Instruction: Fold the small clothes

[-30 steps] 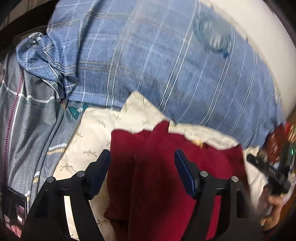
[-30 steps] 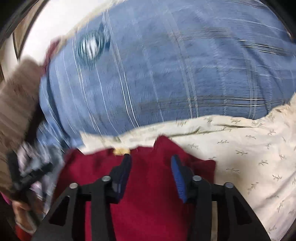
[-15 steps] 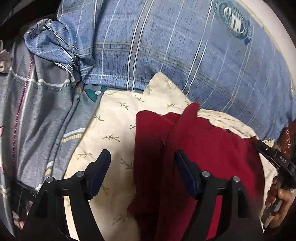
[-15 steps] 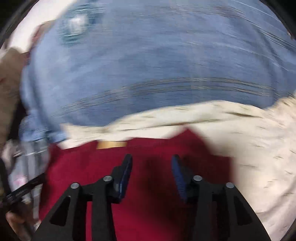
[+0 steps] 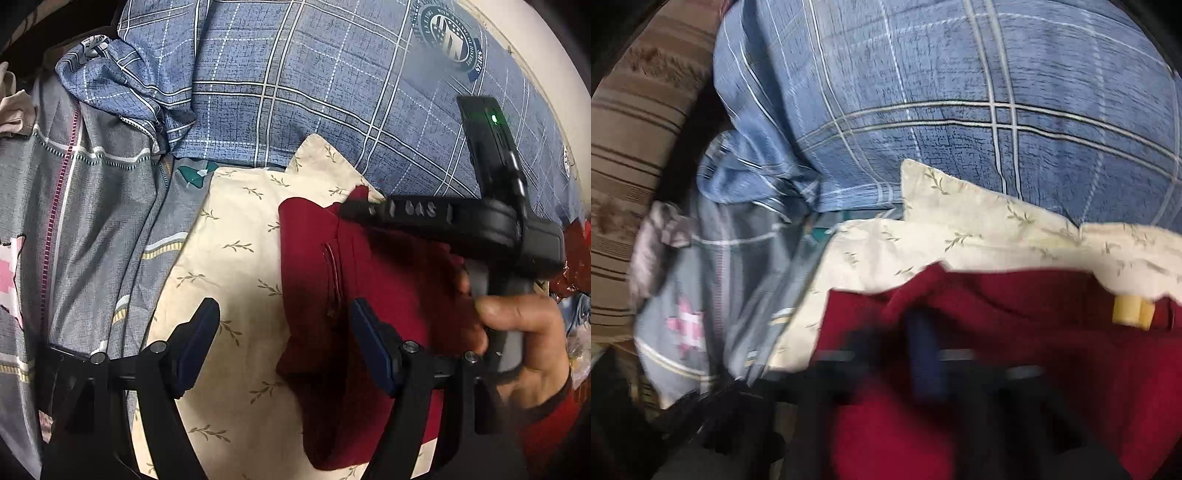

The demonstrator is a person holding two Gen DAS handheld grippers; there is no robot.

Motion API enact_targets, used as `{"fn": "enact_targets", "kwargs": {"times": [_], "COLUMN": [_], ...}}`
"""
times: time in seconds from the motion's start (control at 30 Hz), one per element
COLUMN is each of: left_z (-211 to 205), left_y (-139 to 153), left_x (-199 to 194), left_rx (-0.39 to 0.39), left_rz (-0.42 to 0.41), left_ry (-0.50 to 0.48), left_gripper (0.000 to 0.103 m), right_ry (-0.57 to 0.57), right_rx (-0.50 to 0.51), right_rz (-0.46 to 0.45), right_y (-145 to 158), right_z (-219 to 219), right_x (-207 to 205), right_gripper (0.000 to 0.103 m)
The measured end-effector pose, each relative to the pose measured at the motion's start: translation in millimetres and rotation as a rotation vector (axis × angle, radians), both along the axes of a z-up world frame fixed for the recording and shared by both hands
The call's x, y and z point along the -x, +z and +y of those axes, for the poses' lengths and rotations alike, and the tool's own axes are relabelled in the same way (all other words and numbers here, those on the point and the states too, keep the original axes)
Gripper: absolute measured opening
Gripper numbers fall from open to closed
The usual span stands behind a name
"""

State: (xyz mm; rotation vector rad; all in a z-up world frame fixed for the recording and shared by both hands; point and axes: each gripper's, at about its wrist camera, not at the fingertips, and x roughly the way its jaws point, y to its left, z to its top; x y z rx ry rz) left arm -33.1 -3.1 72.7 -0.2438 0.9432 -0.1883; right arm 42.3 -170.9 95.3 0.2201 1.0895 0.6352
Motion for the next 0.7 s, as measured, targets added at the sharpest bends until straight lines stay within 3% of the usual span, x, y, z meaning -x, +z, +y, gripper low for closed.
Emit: {"fn": "enact_targets", "kwargs": {"times": [0.1, 0.2, 0.3, 0.4, 0.43, 0.57, 0.7], "left_z": [-1, -2, -4, -5, -6, -16, -23], "left_y": [3, 4, 1, 3, 3, -4, -18], "left_x": [-1, -2, -3, -3, -4, -7, -18], "left_rx": [0.007, 0.008, 0.008, 0.036, 0.038, 0.014, -0.025], "left_rz": [-0.020, -0.031, -0.022, -0.032, -0.033, -0.017, 0.036], "left_ry": [0.001, 0.001, -0.003, -0.012, -0.018, -0.039, -0.019], "left_gripper": [0.073, 0.073, 0.073, 0.073, 0.073, 0.073, 0.073], "right_ry": [-0.009, 0.006, 0.021, -0.006, -0.039, -0.224, -0.394], "right_rx": [-0.022, 0.024, 0.006, -0.059, -0.042, 0.185, 0.367], "right_rz": [-0.062, -0.038, -0.015, -0.067, -0.107, -0.215, -0.154], "right_y": [6, -8, -15, 4, 11, 16, -20], "right_z": [6, 21, 17, -25, -44, -126, -191], "right_x": [1, -6, 0, 19, 27, 38, 15], "right_gripper": [0.006, 0.006, 0.018, 0.045, 0.046, 0.046, 0.046]}}
